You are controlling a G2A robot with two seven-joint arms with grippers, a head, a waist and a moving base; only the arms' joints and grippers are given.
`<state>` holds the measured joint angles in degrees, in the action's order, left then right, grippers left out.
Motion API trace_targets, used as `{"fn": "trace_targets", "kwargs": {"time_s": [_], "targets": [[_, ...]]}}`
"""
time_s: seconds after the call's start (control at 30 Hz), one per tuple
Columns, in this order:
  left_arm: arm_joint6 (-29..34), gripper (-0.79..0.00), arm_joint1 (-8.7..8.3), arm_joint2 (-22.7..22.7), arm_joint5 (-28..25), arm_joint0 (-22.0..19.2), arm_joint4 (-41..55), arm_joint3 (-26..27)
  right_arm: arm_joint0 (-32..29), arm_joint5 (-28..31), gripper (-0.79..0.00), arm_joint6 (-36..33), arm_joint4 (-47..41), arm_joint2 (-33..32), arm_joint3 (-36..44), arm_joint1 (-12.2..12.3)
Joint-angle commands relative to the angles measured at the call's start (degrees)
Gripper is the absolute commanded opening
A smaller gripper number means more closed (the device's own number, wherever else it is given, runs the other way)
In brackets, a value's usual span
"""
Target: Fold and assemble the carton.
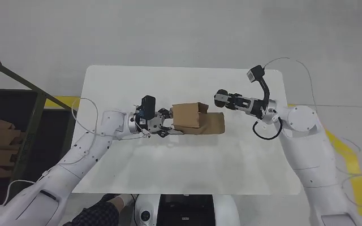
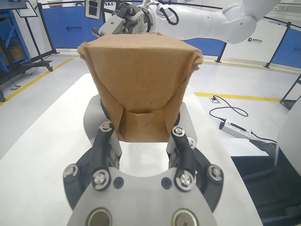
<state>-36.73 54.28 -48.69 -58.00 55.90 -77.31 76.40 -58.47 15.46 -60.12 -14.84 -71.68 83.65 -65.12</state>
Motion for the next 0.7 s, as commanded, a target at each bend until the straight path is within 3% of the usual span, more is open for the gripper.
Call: {"fn": "trace_targets", "kwargs": {"time_s": [0.0,0.2,0.37,0.67], "targets": [[-0.08,-0.342,-0.02,0.04,0.00,0.07,0.08,0.14,0.63,-0.17,-0.785,-1.49,0.50,1.47,0.17,-0.11],[-0.03,-0.348,-0.03,-0.29,0.00,-0.03,0.27,-0.03,0.38,0.31,-0.785,-5.90,-0.04,5.07,2.77,-0.30],[0.33,-0.351,0.06,0.01,0.00,-0.23,0.13,0.17,0.38,0.40,-0.785,-5.16,0.19,5.67,3.23,-0.27],[-0.33,-0.332,0.02,-1.18,0.00,-0.59,0.53,-0.82,-3.23,0.26,-0.785,-0.95,1.69,-4.89,2.56,1.82]]}}
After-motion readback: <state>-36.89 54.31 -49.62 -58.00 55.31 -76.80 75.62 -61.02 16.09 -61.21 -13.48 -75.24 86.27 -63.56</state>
